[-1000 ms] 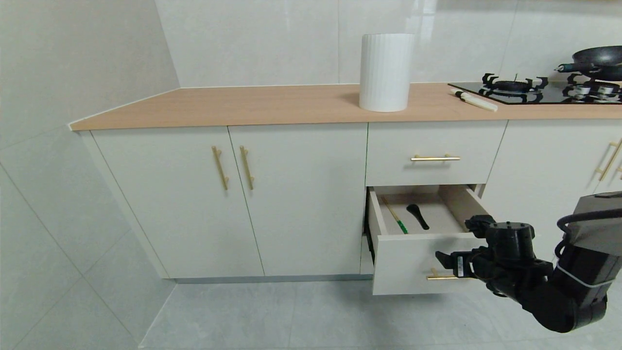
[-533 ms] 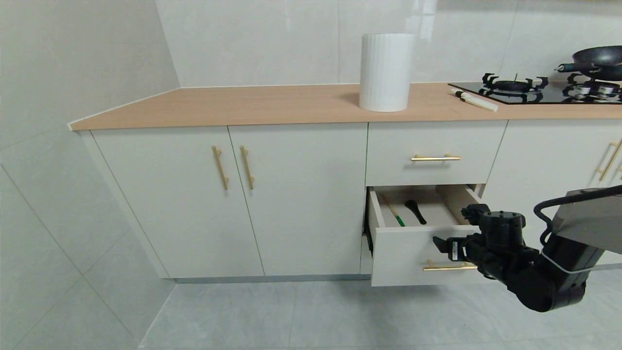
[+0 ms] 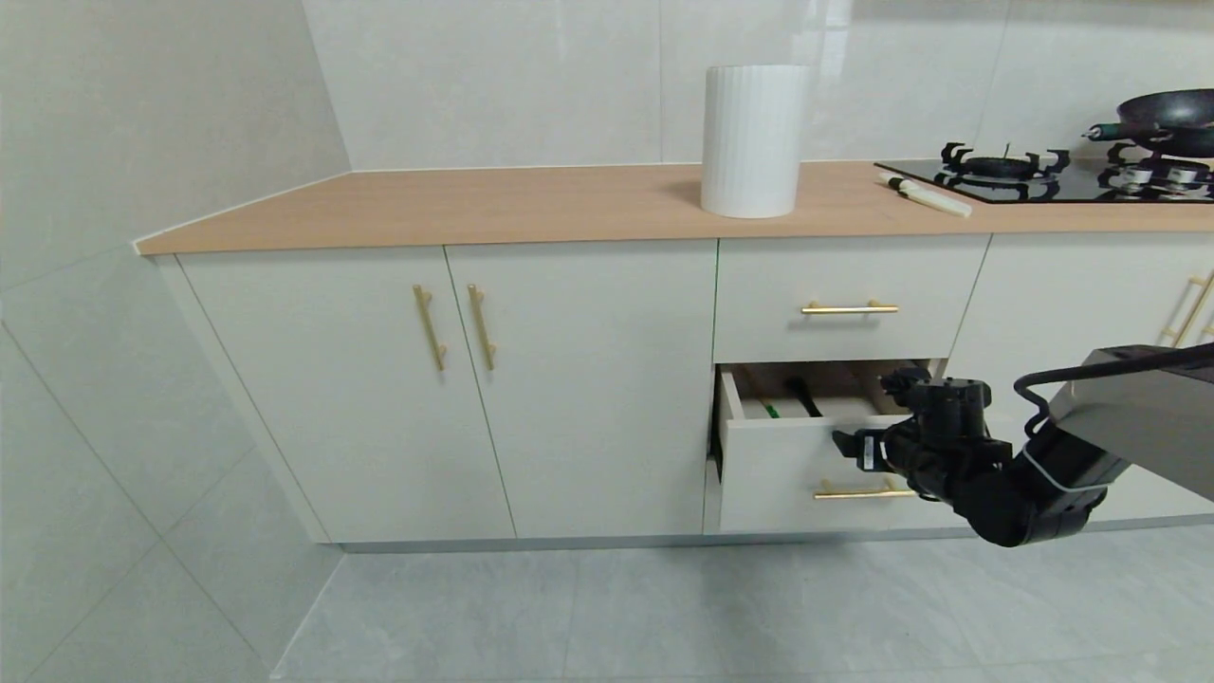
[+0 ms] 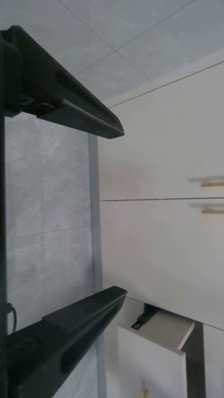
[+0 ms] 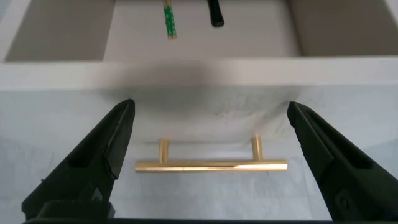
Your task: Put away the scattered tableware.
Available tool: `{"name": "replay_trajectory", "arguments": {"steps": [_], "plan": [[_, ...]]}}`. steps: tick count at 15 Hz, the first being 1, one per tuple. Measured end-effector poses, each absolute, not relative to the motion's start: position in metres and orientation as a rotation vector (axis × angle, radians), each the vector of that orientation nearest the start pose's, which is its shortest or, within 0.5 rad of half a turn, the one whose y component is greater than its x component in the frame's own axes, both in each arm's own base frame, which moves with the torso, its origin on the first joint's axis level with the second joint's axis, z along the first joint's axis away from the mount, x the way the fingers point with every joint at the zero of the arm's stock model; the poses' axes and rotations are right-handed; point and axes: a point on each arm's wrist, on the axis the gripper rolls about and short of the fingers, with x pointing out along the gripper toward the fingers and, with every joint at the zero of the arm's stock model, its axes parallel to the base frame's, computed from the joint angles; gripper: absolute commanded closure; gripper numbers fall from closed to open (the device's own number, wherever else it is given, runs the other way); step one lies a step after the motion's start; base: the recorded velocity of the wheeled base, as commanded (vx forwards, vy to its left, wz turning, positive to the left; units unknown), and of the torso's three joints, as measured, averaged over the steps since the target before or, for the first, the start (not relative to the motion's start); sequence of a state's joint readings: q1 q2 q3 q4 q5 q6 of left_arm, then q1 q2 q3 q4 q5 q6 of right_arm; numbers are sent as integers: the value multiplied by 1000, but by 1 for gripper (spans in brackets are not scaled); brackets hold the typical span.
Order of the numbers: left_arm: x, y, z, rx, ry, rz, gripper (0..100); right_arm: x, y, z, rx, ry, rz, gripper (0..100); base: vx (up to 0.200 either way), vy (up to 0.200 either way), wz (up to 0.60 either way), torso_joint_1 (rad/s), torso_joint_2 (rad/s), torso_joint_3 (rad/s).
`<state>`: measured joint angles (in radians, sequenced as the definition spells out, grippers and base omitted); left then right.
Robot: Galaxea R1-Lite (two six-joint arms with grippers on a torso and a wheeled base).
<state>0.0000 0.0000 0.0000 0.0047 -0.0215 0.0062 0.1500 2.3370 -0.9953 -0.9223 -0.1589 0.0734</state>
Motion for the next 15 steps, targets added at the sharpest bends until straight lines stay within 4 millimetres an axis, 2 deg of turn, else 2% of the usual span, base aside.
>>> {"name": "replay_trajectory", "arguments": {"steps": [8, 15], "plan": [[-23, 0, 75, 6, 5, -21, 0, 448, 52, 19, 21, 372, -52, 0, 0, 0, 0, 0, 0, 0], [-23, 0, 75, 6, 5, -21, 0, 481, 54, 20, 25, 340, -54, 0, 0, 0, 0, 0, 0, 0]]}}
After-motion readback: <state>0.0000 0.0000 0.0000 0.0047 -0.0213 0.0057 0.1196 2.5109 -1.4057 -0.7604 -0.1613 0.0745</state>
